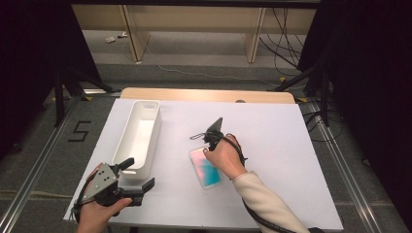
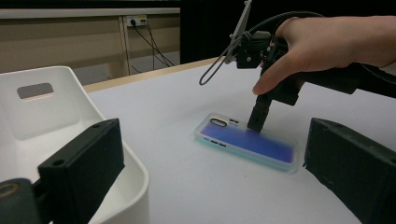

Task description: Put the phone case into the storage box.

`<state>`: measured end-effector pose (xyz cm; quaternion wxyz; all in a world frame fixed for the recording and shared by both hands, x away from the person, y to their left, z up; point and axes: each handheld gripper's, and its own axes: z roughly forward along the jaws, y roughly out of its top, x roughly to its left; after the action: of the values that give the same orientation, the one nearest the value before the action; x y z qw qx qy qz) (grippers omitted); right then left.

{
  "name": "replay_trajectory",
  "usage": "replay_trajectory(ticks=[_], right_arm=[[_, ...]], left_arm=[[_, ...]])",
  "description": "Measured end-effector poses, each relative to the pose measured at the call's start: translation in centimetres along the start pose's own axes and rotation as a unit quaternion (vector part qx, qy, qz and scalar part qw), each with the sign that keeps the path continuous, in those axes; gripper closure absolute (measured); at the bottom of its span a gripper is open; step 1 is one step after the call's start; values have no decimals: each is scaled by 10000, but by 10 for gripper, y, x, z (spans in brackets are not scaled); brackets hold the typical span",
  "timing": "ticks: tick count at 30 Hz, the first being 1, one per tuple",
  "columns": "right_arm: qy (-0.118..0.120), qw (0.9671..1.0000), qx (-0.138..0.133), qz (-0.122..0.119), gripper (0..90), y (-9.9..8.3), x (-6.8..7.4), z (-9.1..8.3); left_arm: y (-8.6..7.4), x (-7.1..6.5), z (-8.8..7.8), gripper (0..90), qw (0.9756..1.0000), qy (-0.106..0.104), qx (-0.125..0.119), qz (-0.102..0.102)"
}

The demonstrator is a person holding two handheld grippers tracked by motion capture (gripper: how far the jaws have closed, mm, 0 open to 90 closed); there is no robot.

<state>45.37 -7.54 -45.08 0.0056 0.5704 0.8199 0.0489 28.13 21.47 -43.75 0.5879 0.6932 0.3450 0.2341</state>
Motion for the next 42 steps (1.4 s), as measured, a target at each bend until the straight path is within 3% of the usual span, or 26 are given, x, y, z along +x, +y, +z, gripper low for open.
replay_trajectory(ticks=[2,5,7,10,12,20,26,37,41,42], right_arm=[[6,10000,-98,1,889,-1,1,-1],[40,10000,-6,25,889,0,2,-5],[30,9999,-144,13,890,-1,3,-5],[38,9998,-128,-131,890,-1,2,-9],[70,9997,-216,-50,890,-2,4,-11],[93,9991,-392,-118,891,-3,4,-18],[109,9976,-661,-187,891,-6,3,-24],[147,9957,-894,-168,892,-7,2,-36],[99,9926,-1138,-415,892,-7,-2,-37],[136,9933,-1108,-287,892,-8,0,-39]], left_arm=[[0,0,0,41,10000,1,5,0],[0,0,0,42,10000,1,2,2],[0,0,0,42,10000,3,4,4],[0,0,0,42,10000,6,4,4],[0,0,0,42,10000,3,3,-1],[0,-1,0,42,10000,23,5,-31],[0,0,0,42,10000,2,11,10],[0,0,0,42,10000,10,4,19],[0,0,0,43,10000,14,6,5],[0,-1,0,42,10000,13,6,7]])
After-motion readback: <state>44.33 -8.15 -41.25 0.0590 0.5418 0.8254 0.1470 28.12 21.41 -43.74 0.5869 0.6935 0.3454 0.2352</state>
